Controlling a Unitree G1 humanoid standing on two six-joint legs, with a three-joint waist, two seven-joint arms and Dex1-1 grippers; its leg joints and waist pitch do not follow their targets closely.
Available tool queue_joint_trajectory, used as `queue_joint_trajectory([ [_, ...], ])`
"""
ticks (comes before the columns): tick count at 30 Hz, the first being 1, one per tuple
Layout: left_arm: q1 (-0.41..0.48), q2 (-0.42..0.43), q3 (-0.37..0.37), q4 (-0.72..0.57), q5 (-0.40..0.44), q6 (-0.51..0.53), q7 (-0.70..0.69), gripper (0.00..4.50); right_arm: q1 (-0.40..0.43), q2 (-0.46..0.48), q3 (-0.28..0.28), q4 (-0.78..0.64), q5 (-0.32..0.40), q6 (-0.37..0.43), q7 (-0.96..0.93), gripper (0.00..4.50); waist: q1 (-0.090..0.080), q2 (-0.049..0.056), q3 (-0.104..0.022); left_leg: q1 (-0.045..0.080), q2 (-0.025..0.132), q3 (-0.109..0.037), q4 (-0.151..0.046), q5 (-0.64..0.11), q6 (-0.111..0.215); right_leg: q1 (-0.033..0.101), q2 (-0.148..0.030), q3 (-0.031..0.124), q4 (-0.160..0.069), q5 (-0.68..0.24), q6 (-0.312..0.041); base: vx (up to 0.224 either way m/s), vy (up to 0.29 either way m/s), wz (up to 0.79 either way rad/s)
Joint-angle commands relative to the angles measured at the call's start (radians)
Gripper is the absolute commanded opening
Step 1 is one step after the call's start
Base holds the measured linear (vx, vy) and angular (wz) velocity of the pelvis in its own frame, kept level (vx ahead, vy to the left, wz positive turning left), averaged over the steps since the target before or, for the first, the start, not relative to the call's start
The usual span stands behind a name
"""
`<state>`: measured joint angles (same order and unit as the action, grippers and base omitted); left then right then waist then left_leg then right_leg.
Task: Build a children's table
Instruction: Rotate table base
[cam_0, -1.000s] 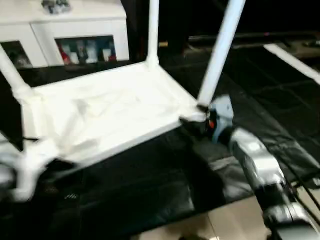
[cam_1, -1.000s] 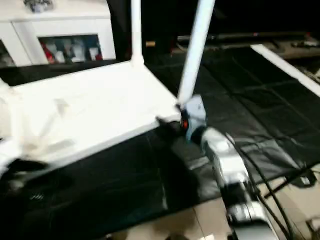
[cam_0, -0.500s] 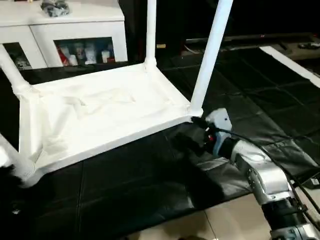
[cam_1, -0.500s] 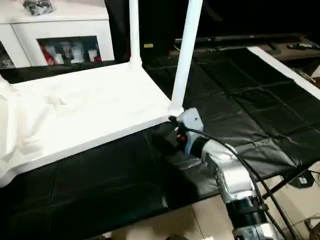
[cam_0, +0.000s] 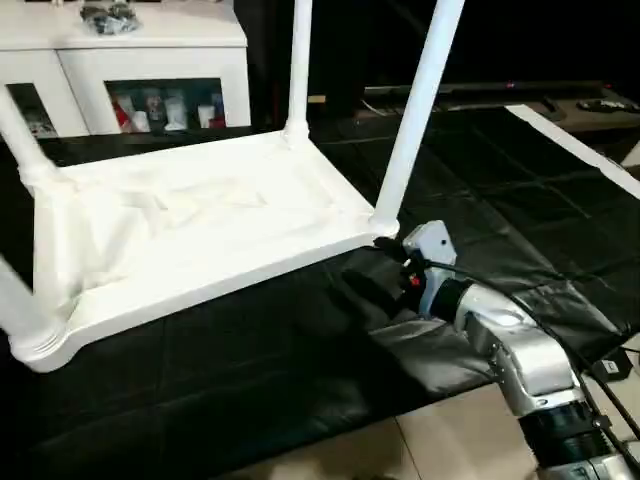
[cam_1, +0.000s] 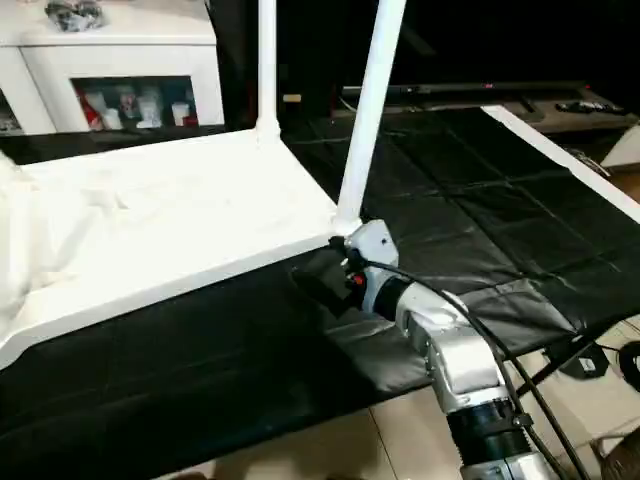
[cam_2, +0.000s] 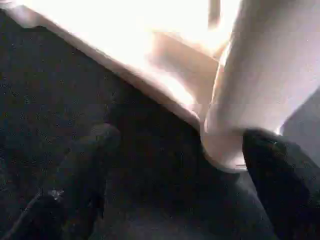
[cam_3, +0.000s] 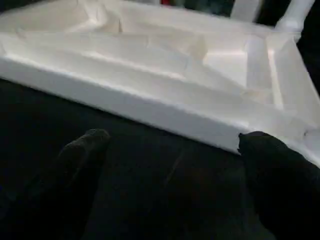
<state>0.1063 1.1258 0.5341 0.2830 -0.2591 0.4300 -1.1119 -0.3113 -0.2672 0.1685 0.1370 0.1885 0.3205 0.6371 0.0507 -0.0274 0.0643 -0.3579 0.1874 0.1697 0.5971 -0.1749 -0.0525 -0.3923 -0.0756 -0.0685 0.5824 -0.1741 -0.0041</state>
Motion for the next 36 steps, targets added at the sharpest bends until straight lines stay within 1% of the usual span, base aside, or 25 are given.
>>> queue_joint_trajectory([
  [1, -0.015, -0.013, 0.011, -0.021, -0.036, -0.006, -0.013, 4.46, -0.005, -0.013, 0.001, 0.015, -0.025, 0.011, -0.015, 4.5, -0.004, 0.038, -0.034, 0.05, 0.038, -0.038, -0.11, -0.73, -0.095, -0.007, -0.061, 0.03, -0.092, -0.591, -0.1, 0.0, 0.0, 0.0],
  [2, -0.034, -0.039, 0.005, -0.033, -0.067, -0.001, -0.028, 4.46, -0.008, -0.015, 0.011, 0.026, -0.045, 0.013, -0.027, 4.5, -0.003, 0.038, -0.032, 0.057, 0.035, -0.037, -0.105, -0.734, -0.091, -0.013, -0.063, 0.029, -0.102, -0.631, -0.088, 0.0, 0.0, 0.0],
  [3, -0.045, -0.063, -0.001, -0.053, -0.096, 0.012, -0.038, 4.46, -0.011, -0.013, 0.016, 0.034, -0.054, 0.016, -0.035, 4.5, -0.003, 0.041, -0.027, 0.062, 0.037, -0.039, -0.107, -0.747, -0.094, -0.01, -0.061, 0.02, -0.108, -0.661, -0.077, 0.0, 0.0, 0.0],
  [4, -0.052, -0.077, -0.006, -0.066, -0.109, 0.02, -0.038, 4.46, -0.012, -0.012, 0.016, 0.037, -0.057, 0.019, -0.04, 4.5, 0.0, 0.045, -0.025, 0.078, 0.038, -0.036, -0.106, -0.78, -0.094, -0.014, -0.053, 0.005, -0.121, -0.674, -0.068, 0.0, 0.0, 0.0],
  [5, -0.056, -0.086, -0.009, -0.076, -0.117, 0.024, -0.037, 4.46, -0.014, -0.011, 0.017, 0.039, -0.059, 0.019, -0.043, 4.5, -0.001, 0.043, -0.025, 0.082, 0.037, -0.035, -0.105, -0.787, -0.092, -0.016, -0.05, -0.001, -0.125, -0.672, -0.066, 0.0, 0.0, 0.0],
  [6, -0.062, -0.101, -0.014, -0.092, -0.132, 0.033, -0.037, 4.46, -0.016, -0.01, 0.019, 0.042, -0.063, 0.02, -0.047, 4.5, -0.002, 0.045, -0.024, 0.081, 0.037, -0.036, -0.106, -0.795, -0.092, -0.013, -0.049, -0.006, -0.124, -0.675, -0.062, 0.0, 0.0, 0.0],
  [7, -0.068, -0.122, -0.022, -0.122, -0.156, 0.05, -0.04, 4.46, -0.021, -0.008, 0.022, 0.05, -0.072, 0.017, -0.057, 4.5, -0.005, 0.053, -0.021, 0.066, 0.044, -0.04, -0.124, -0.826, -0.098, 0.007, -0.042, -0.021, -0.114, -0.66, -0.055, 0.0, 0.0, 0.0],
  [8, -0.071, -0.134, -0.029, -0.138, -0.172, 0.06, -0.044, 4.46, -0.024, -0.006, 0.024, 0.056, -0.078, 0.014, -0.063, 4.5, 0.03, 0.076, -0.023, -0.048, 0.084, -0.015, -0.23, -0.957, -0.117, 0.117, -0.007, -0.04, 0.105, -0.372, -0.084, -0.089, -0.019, -0.04],
  [9, -0.072, -0.141, -0.034, -0.15, -0.182, 0.067, -0.047, 4.46, -0.026, -0.005, 0.026, 0.061, -0.082, 0.012, -0.068, 4.5, 0.077, 0.07, -0.026, -0.079, 0.09, 0.019, -0.248, -0.952, -0.102, 0.124, 0.001, -0.024, 0.152, -0.278, -0.076, -0.089, -0.019, -0.04],
  [10, -0.073, -0.152, -0.043, -0.169, -0.196, 0.077, -0.049, 4.46, -0.031, -0.001, 0.027, 0.073, -0.09, 0.009, -0.079, 4.5, 0.074, 0.041, -0.036, -0.023, 0.053, 0.059, -0.222, -0.814, -0.104, 0.068, -0.006, 0.028, 0.137, -0.428, -0.057, -0.071, -0.054, 0.05],
  [11, -0.076, -0.171, -0.06, -0.201, -0.22, 0.096, -0.05, 4.46, -0.038, 0.005, 0.027, 0.091, -0.1, 0.006, -0.095, 4.5, 0.047, -0.016, -0.053, 0.024, 0.035, 0.024, -0.129, -0.659, -0.105, 0.032, -0.063, 0.065, 0.05, -0.638, -0.017, 0.006, -0.104, -0.09],
  [12, -0.078, -0.18, -0.07, -0.218, -0.233, 0.107, -0.05, 4.46, -0.042, 0.009, 0.026, 0.101, -0.104, 0.004, -0.103, 4.5, 0.066, -0.008, -0.035, 0.085, 0.014, -0.019, 0.075, -0.333, -0.051, -0.072, -0.184, 0.116, -0.141, -0.992, -0.046, 0.006, -0.104, -0.09],
  [13, -0.089, -0.202, -0.085, -0.239, -0.238, 0.111, -0.037, 4.46, -0.052, 0.016, 0.024, 0.121, -0.114, -0.002, -0.119, 4.5, 0.084, 0.001, -0.04, 0.004, 0.024, -0.055, 0.023, -0.134, -0.014, 0.024, -0.18, 0.13, -0.095, -0.897, -0.082, 0.02, -0.073, -0.24],
  [14, -0.097, -0.216, -0.095, -0.25, -0.24, 0.112, -0.028, 4.46, -0.058, 0.021, 0.022, 0.134, -0.121, -0.006, -0.13, 4.5, 0.093, 0.013, -0.04, -0.003, 0.036, -0.054, -0.021, -0.138, -0.03, 0.031, -0.145, 0.1, -0.073, -0.779, -0.101, 0.0, 0.0, 0.0],
  [15, -0.103, -0.227, -0.105, -0.266, -0.251, 0.126, -0.025, 4.46, -0.064, 0.024, 0.022, 0.145, -0.125, -0.009, -0.136, 4.5, 0.083, 0.028, -0.053, 0.019, 0.046, -0.04, -0.065, -0.239, -0.063, 0.008, -0.062, 0.066, -0.019, -0.5, -0.138, 0.0, 0.0, 0.0],
  [16, -0.105, -0.247, -0.124, -0.306, -0.275, 0.149, -0.023, 4.46, -0.075, 0.03, 0.021, 0.166, -0.129, -0.015, -0.148, 4.5, 0.073, 0.048, -0.056, 0.027, 0.05, -0.038, -0.077, -0.35, -0.092, 0.006, -0.047, 0.062, 0.0, -0.332, -0.184, 0.0, 0.0, 0.0],
  [17, -0.105, -0.258, -0.136, -0.334, -0.294, 0.167, -0.022, 4.46, -0.082, 0.033, 0.02, 0.179, -0.131, -0.02, -0.154, 4.5, 0.068, 0.044, -0.059, 0.025, 0.05, -0.035, -0.079, -0.372, -0.098, 0.013, -0.046, 0.061, 0.002, -0.276, -0.203, 0.0, 0.0, 0.0],
  [18, -0.106, -0.275, -0.157, -0.383, -0.328, 0.197, -0.02, 4.46, -0.089, 0.036, 0.019, 0.196, -0.137, -0.023, -0.164, 4.5, 0.066, 0.048, -0.062, 0.016, 0.046, -0.034, -0.08, -0.363, -0.099, 0.026, -0.049, 0.061, 0.007, -0.203, -0.228, 0.0, 0.0, 0.0],
  [19, -0.108, -0.288, -0.176, -0.427, -0.358, 0.221, -0.017, 4.46, -0.095, 0.037, 0.019, 0.209, -0.143, -0.026, -0.17, 4.5, 0.066, 0.047, -0.066, 0.013, 0.044, -0.034, -0.078, -0.327, -0.096, 0.032, -0.049, 0.061, 0.009, -0.163, -0.231, 0.0, 0.0, 0.0],
  [20, -0.108, -0.293, -0.183, -0.445, -0.371, 0.233, -0.015, 4.46, -0.097, 0.037, 0.019, 0.215, -0.146, -0.028, -0.172, 4.5, 0.066, 0.048, -0.062, 0.007, 0.04, -0.029, -0.075, -0.298, -0.092, 0.033, -0.049, 0.062, 0.006, -0.134, -0.231, 0.0, 0.0, 0.0],
  [26, -0.133, -0.335, -0.238, -0.579, -0.483, 0.327, -0.004, 4.46, -0.115, 0.042, 0.012, 0.268, -0.164, -0.042, -0.196, 4.5, 0.057, 0.042, -0.061, 0.004, 0.034, -0.023, -0.075, -0.286, -0.093, 0.045, -0.051, 0.065, -0.003, -0.161, -0.216, 0.0, 0.0, 0.0],
  [28, -0.145, -0.344, -0.25, -0.608, -0.512, 0.351, 0.003, 4.46, -0.12, 0.044, 0.012, 0.287, -0.169, -0.046, -0.201, 4.5, 0.044, 0.038, -0.061, 0.0, 0.032, -0.022, -0.074, -0.248, -0.089, 0.052, -0.048, 0.064, -0.004, -0.148, -0.208, 0.0, 0.0, 0.0],
  [29, -0.156, -0.355, -0.262, -0.644, -0.555, 0.38, 0.007, 4.46, -0.126, 0.044, 0.012, 0.31, -0.173, -0.052, -0.21, 4.5, 0.043, 0.04, -0.062, 0.002, 0.032, -0.021, -0.073, -0.246, -0.09, 0.051, -0.048, 0.064, -0.004, -0.148, -0.209, 0.0, 0.0, 0.0],
  [32, -0.169, -0.369, -0.27, -0.688, -0.615, 0.423, 0.025, 4.46, -0.135, 0.047, 0.01, 0.335, -0.174, -0.061, -0.219, 4.5, 0.037, 0.037, -0.064, -0.001, 0.03, -0.019, -0.07, -0.212, -0.086, 0.056, -0.046, 0.063, -0.002, -0.108, -0.219, 0.0, 0.0, 0.0],
  [36, -0.196, -0.418, -0.294, -0.734, -0.711, 0.477, 0.074, 4.46, -0.151, 0.062, 0.007, 0.371, -0.175, -0.076, -0.226, 4.5, 0.03, 0.039, -0.067, -0.004, 0.029, -0.017, -0.066, -0.167, -0.083, 0.062, -0.043, 0.061, 0.003, -0.047, -0.222, 0.0, 0.0, 0.0],
])
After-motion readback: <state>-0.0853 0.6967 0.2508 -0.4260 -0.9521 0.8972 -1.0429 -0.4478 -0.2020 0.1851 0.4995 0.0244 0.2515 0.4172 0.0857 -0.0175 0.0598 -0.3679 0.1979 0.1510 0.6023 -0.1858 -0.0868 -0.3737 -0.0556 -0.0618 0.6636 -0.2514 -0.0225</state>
